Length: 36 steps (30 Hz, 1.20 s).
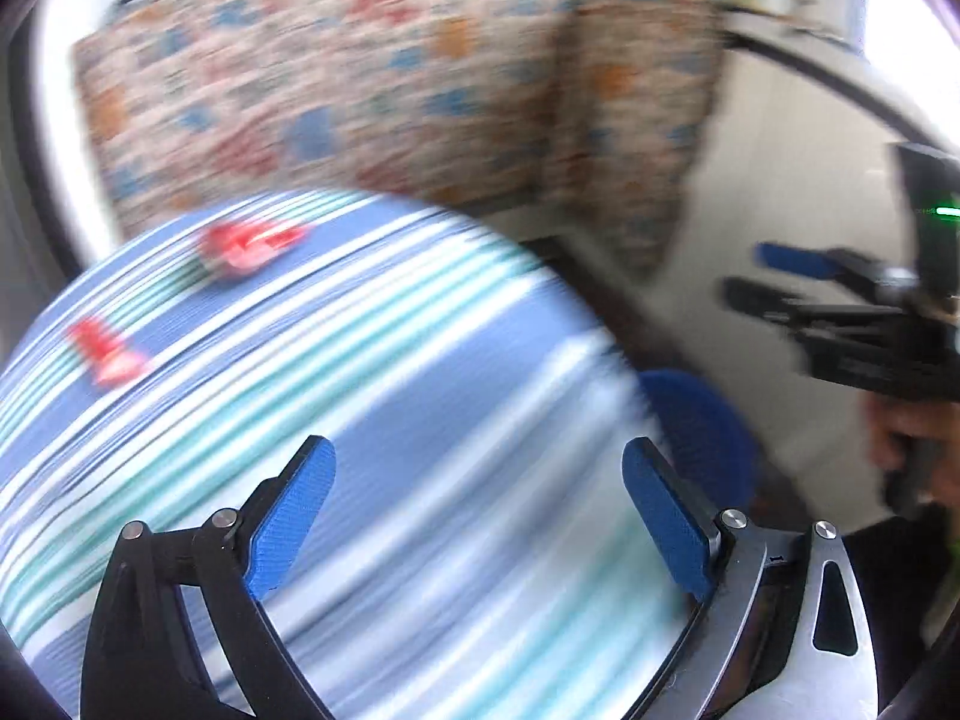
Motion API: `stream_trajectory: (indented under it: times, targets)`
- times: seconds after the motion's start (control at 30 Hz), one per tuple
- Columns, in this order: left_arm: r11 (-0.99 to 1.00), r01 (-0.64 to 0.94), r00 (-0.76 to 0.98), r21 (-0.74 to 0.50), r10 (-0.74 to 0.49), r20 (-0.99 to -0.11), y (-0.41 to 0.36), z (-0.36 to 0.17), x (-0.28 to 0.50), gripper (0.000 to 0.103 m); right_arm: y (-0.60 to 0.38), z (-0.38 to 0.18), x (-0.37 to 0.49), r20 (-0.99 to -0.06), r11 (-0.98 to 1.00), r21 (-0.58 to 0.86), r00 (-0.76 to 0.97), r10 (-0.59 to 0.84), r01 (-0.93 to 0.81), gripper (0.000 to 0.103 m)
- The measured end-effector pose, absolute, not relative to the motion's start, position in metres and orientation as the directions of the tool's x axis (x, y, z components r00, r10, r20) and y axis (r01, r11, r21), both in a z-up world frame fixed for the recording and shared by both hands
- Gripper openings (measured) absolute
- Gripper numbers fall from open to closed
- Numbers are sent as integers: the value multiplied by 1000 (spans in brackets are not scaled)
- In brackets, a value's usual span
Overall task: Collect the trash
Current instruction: 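Bring both tools back from the wastebasket over the table, then grasp the red candy wrapper with the left tool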
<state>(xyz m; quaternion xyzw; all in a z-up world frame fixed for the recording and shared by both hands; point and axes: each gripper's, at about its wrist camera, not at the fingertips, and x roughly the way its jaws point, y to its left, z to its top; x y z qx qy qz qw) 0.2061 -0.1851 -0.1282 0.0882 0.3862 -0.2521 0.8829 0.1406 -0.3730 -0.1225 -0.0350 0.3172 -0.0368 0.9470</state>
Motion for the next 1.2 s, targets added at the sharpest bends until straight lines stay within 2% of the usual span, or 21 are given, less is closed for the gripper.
stream_trajectory:
  times: [0.2,0.4,0.5,0.83,1.03,1.2]
  targets:
    - [960,280,590,-12,-182,-786,-93,-160,246,97,-262,-142,182,-660,977,-124,750,49,-174,74]
    - [984,179,564,13,-92,-821,-56,-177,271,98,-208,-168,219,-728,959,-138,682,71,-247,74]
    - [986,168,574,13,-87,-814,-50,-181,275,103,-196,-174,233,-743,959,-129,665,76,-253,74]
    - [981,196,567,-1,-114,-816,-45,-177,284,103,-188,-183,254,-761,970,-51,639,116,-236,78]
    - [976,132,576,-174,-219,-788,-29,-152,330,102,-186,-183,255,-762,972,-43,637,118,-231,79]
    - [989,34,598,-142,-134,-790,-29,-148,399,102,-186,-183,256,-762,972,-41,637,120,-232,80]
